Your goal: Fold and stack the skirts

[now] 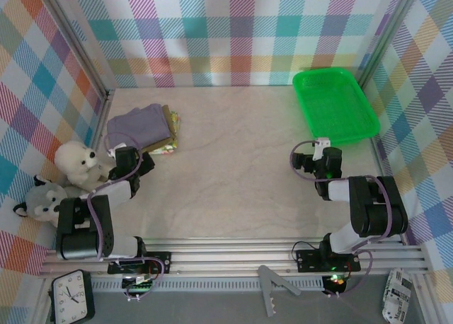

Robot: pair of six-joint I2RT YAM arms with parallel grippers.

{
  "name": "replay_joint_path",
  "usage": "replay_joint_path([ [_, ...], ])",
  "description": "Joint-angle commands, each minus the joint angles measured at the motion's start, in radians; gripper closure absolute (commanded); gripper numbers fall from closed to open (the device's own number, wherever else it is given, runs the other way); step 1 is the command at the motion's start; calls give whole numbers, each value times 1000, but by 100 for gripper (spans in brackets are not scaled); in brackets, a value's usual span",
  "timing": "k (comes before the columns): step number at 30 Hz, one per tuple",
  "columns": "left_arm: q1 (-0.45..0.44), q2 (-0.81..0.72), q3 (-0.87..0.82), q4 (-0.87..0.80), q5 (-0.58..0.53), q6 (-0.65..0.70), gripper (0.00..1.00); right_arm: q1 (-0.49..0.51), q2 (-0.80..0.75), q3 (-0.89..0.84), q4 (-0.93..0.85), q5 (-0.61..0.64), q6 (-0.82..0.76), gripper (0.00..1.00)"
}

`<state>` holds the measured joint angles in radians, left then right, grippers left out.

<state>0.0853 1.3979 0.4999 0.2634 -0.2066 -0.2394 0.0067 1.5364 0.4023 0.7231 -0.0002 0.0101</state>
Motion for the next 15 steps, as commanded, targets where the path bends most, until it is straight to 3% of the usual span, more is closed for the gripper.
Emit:
replay_joint_path([
  [1,-21,38,20,182,49,72,0,-6,-1,15,94,-37,-1,1],
  [3,-24,68,6,279,71,84,0,-7,-2,15,94,-37,-1,1],
  [13,-105,90,-61,442,98,204,0,-6,-3,13,95,-37,-1,1],
  [15,-149,182,-95,611,61,251,0,-6,-2,13,96,-37,-1,1],
])
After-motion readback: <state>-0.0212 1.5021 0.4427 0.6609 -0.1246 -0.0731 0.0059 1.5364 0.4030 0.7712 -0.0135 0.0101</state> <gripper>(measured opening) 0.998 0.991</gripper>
